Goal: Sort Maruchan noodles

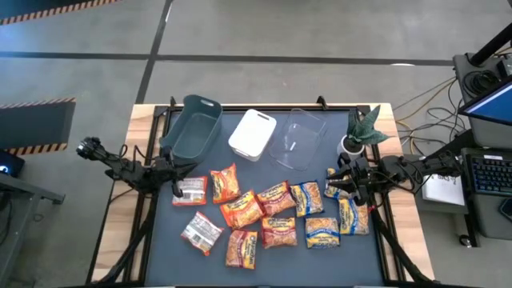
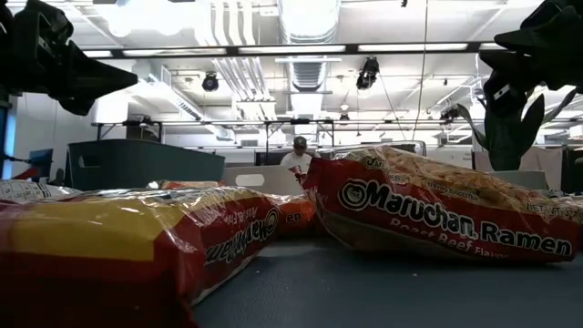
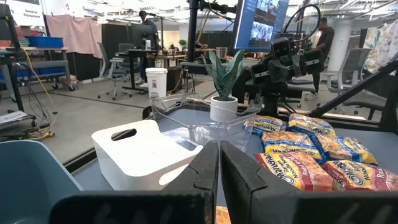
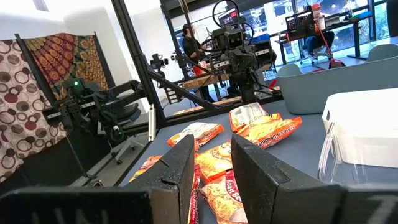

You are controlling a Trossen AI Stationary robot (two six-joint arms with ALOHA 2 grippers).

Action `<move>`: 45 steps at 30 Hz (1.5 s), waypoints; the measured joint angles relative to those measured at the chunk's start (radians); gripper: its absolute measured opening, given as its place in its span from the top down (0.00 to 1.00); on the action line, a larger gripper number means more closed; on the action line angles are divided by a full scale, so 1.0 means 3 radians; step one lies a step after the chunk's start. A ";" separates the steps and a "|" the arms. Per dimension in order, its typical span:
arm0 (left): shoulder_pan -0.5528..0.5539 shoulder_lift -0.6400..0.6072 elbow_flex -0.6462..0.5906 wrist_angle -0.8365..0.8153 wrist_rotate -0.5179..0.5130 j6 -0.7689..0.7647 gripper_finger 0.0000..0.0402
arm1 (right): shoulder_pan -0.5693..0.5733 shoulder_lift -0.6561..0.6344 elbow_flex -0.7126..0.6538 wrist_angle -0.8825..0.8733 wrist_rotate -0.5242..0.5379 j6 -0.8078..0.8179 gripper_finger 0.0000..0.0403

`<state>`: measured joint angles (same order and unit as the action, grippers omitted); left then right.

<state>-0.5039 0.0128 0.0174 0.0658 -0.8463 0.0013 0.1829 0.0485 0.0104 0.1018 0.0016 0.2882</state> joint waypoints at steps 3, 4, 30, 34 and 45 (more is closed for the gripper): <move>0.0001 0.0000 0.0000 -0.0001 0.0000 0.0000 1.00 | 0.0000 -0.0001 -0.0001 0.0000 0.0000 0.0000 0.76; 0.0001 0.0000 0.0000 0.0000 -0.0001 0.0000 1.00 | 0.0000 -0.0001 0.0000 0.0000 0.0000 0.0000 0.76; 0.0003 -0.0001 0.0000 0.0691 -0.0001 -0.1083 1.00 | -0.0006 0.0004 0.0016 0.0206 0.0094 -0.0658 0.76; 0.0014 0.0000 0.0001 0.1003 -0.0011 -0.1267 1.00 | -0.0006 0.0083 0.0136 0.0228 0.0357 -0.0499 0.76; 0.0012 0.0720 0.0024 0.2126 0.0411 -0.1414 1.00 | -0.0008 0.0706 0.0759 0.0217 0.0519 -0.0411 0.76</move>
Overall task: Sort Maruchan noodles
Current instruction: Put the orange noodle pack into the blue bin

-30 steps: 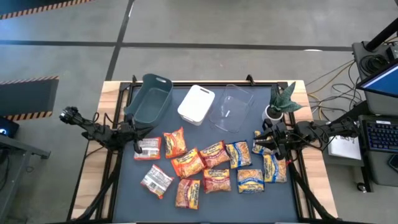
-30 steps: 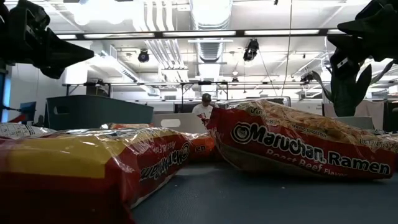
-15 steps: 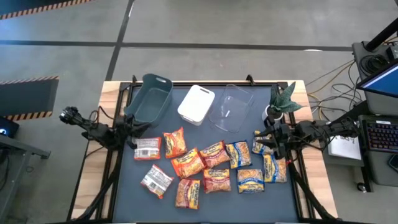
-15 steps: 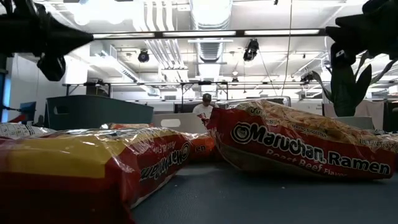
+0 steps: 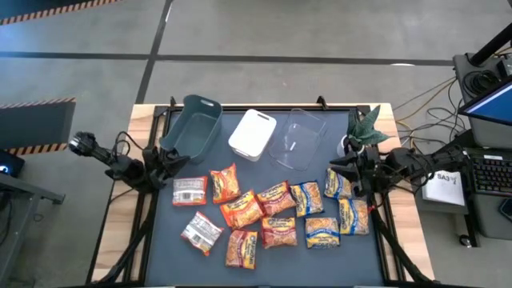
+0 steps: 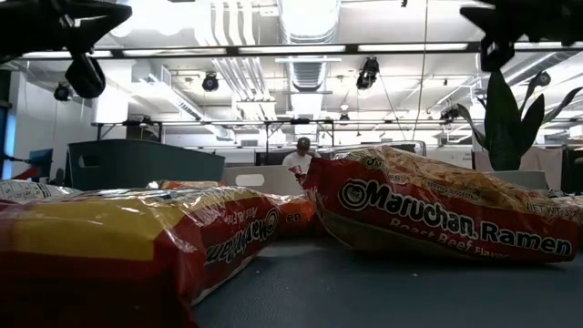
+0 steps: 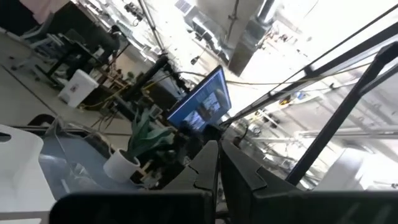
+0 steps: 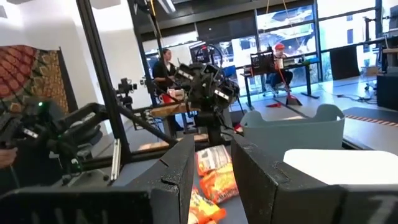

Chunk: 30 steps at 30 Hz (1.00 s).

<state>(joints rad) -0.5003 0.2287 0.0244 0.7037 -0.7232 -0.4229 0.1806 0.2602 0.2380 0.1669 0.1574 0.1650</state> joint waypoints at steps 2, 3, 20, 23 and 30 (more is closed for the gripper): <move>0.0000 0.0278 0.0116 0.0075 0.0000 -0.0022 1.00 | 0.0000 0.0106 0.0133 0.0009 0.0001 0.0000 0.76; 0.0000 0.0408 0.0202 0.0075 0.0001 -0.0042 1.00 | 0.0000 0.0156 0.0198 0.0009 0.0001 -0.0003 0.76; -0.0012 0.2401 0.2644 -0.3540 0.0155 -0.1789 1.00 | -0.0004 0.0824 0.0725 -0.0056 0.0276 -0.0194 0.76; 0.0038 0.2681 0.3268 -0.4381 0.0336 -0.1758 1.00 | -0.0040 0.0878 0.0723 -0.0144 0.0398 -0.0139 0.76; -0.0031 0.3287 0.4328 -0.5423 0.0284 -0.1605 1.00 | -0.0351 0.1056 0.0717 -0.0165 0.0679 0.0013 0.76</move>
<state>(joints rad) -0.5095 1.2148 1.3229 -0.9232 -0.6381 -0.9043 0.0752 0.5770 0.4530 0.1173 0.3612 0.1689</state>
